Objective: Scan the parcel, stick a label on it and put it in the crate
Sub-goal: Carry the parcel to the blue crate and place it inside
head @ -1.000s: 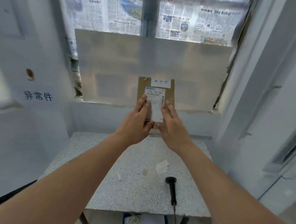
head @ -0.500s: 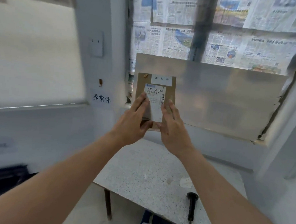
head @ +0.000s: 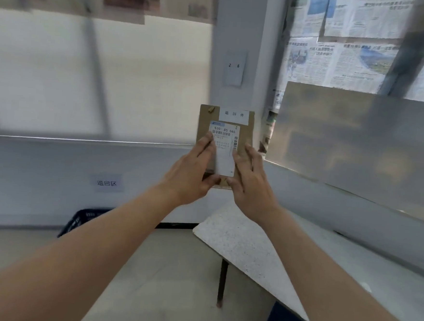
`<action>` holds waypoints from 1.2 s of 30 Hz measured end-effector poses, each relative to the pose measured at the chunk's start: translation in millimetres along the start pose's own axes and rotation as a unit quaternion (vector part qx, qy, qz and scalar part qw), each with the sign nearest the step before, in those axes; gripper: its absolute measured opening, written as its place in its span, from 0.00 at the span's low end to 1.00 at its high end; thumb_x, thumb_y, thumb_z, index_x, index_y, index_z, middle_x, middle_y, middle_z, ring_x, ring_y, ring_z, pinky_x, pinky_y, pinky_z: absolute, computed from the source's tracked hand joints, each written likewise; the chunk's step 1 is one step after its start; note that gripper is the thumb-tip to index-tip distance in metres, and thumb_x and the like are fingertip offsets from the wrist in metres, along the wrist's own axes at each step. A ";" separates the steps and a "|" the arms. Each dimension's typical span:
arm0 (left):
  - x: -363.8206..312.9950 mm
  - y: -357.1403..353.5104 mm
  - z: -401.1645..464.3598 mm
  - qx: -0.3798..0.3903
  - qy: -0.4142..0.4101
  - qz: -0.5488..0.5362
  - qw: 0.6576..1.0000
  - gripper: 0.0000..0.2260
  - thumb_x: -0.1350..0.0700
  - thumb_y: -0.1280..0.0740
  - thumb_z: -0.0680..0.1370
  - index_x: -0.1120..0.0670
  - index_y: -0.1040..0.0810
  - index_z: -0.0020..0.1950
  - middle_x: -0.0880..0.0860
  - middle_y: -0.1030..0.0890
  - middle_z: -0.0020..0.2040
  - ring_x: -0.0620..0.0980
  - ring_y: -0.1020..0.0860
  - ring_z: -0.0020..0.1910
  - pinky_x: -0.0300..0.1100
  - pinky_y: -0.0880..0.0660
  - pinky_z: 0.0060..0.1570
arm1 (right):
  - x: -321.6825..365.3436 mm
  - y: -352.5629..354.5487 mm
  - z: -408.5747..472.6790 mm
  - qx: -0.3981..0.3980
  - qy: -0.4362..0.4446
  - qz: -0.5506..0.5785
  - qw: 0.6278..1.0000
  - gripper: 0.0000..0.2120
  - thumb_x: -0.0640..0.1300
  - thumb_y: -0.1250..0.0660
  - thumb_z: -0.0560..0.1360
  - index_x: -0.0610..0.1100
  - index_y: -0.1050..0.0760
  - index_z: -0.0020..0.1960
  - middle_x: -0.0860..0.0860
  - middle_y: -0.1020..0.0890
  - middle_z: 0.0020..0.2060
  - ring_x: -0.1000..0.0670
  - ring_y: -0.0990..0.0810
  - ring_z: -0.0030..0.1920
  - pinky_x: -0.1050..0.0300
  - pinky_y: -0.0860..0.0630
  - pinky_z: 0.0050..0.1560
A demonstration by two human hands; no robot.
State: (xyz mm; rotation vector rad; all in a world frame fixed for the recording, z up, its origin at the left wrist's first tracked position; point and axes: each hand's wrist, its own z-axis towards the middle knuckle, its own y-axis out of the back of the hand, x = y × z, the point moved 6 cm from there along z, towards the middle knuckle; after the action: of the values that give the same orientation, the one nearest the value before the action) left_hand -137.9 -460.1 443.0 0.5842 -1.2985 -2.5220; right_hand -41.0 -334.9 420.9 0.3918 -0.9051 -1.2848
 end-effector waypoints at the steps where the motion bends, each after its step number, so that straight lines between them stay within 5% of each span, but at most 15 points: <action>1: 19.1 10.1 -8.6 0.000 0.006 0.006 1.000 0.41 0.47 0.29 0.79 0.57 0.47 0.84 0.49 0.51 0.85 0.56 0.37 0.80 0.55 0.30 0.72 | 16.5 -15.7 6.1 0.003 0.005 0.007 1.000 0.32 0.39 0.33 0.81 0.39 0.41 0.81 0.39 0.46 0.81 0.40 0.47 0.82 0.37 0.38 0.77; 6: 112.3 56.1 -51.4 0.000 0.033 0.027 0.999 0.41 0.46 0.29 0.79 0.57 0.48 0.84 0.49 0.51 0.85 0.54 0.39 0.81 0.54 0.31 0.73 | 94.6 -92.0 35.4 0.019 0.027 0.037 0.999 0.31 0.38 0.34 0.81 0.38 0.41 0.81 0.39 0.46 0.82 0.43 0.49 0.83 0.41 0.40 0.77; 15: 257.9 93.9 -100.6 -0.010 0.107 0.029 0.994 0.40 0.47 0.29 0.79 0.57 0.47 0.84 0.48 0.51 0.85 0.52 0.40 0.81 0.51 0.31 0.74 | 175.5 -226.8 91.7 0.087 0.044 0.063 0.993 0.32 0.42 0.35 0.81 0.44 0.42 0.82 0.42 0.47 0.82 0.34 0.39 0.78 0.37 0.33 0.74; 20: 341.9 77.9 -105.9 0.001 0.164 0.017 0.986 0.40 0.49 0.30 0.79 0.58 0.47 0.84 0.48 0.51 0.85 0.50 0.44 0.82 0.46 0.37 0.77 | 185.6 -311.6 129.5 0.127 0.065 0.095 0.985 0.31 0.40 0.33 0.80 0.41 0.39 0.80 0.41 0.45 0.80 0.37 0.39 0.78 0.38 0.33 0.75; 36: 586.9 44.8 -101.2 0.037 0.291 0.041 0.955 0.40 0.51 0.27 0.77 0.59 0.45 0.83 0.50 0.48 0.84 0.57 0.34 0.77 0.55 0.26 0.69 | 212.9 -553.0 253.5 0.248 0.084 0.177 0.949 0.34 0.42 0.32 0.81 0.43 0.43 0.82 0.46 0.48 0.80 0.40 0.42 0.80 0.42 0.34 0.77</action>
State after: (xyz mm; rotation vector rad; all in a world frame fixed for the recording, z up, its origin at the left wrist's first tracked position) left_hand -612.6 -787.4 287.4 1.1541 -1.1558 -2.0056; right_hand -590.5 -631.2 261.1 0.6876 -1.0935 -0.6732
